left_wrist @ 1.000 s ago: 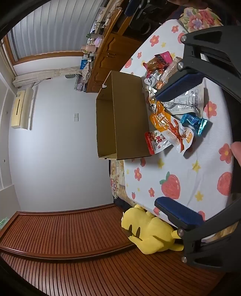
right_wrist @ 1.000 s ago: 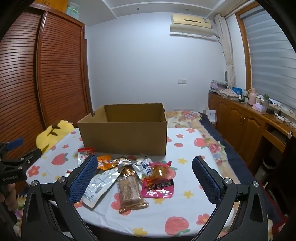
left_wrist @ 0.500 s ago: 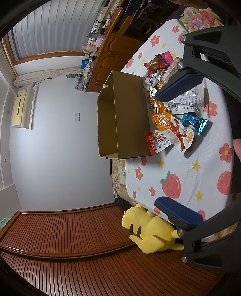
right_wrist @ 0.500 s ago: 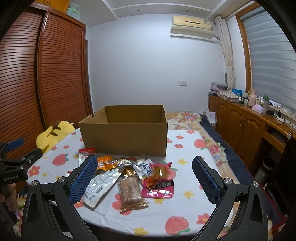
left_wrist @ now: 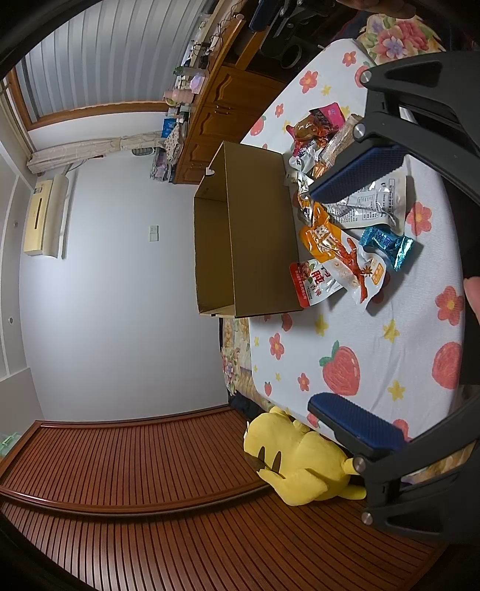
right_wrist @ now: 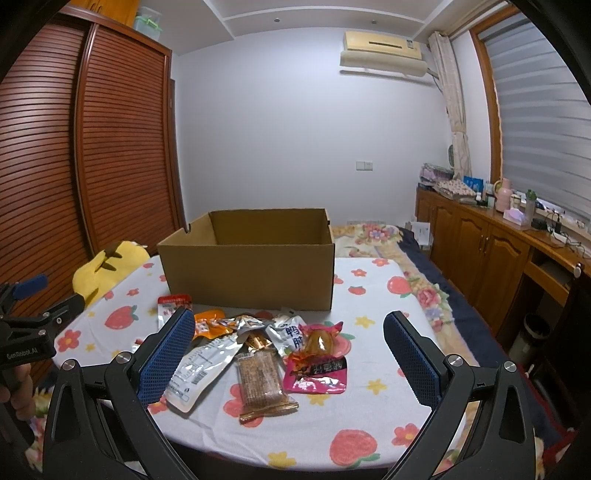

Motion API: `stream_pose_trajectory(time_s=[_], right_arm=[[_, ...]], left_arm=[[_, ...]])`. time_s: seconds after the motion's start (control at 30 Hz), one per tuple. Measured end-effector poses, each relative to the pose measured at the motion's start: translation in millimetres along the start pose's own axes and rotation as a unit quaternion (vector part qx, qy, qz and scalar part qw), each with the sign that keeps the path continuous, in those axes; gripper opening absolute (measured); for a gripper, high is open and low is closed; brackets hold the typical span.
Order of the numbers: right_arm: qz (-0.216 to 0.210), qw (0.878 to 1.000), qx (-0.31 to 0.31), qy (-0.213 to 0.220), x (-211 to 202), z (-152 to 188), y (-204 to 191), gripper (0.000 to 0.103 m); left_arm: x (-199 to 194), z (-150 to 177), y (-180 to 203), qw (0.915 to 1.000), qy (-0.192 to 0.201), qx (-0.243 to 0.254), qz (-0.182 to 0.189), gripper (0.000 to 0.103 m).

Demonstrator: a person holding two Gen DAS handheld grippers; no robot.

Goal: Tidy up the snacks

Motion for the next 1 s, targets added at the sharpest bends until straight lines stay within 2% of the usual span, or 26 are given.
stream_pose_trajectory(time_s=[1.0], right_arm=[[-0.001, 1.000, -0.001, 0.001, -1.1, -0.6, 0.9, 0.103]], left_arm=[[-1.1, -1.4, 0.5, 1.0000, 0.001, 0.000, 0.000, 0.103]])
Point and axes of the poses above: each gripper's, at about its wrist camera, not at the fingertips, and x roughly the way its jaws point, y to its right, z to its underside, the point moved 10 cm from there along x, roughly the way its jaws point, and after that the axes turned 5 degrees about z, right-handed, at the moved point
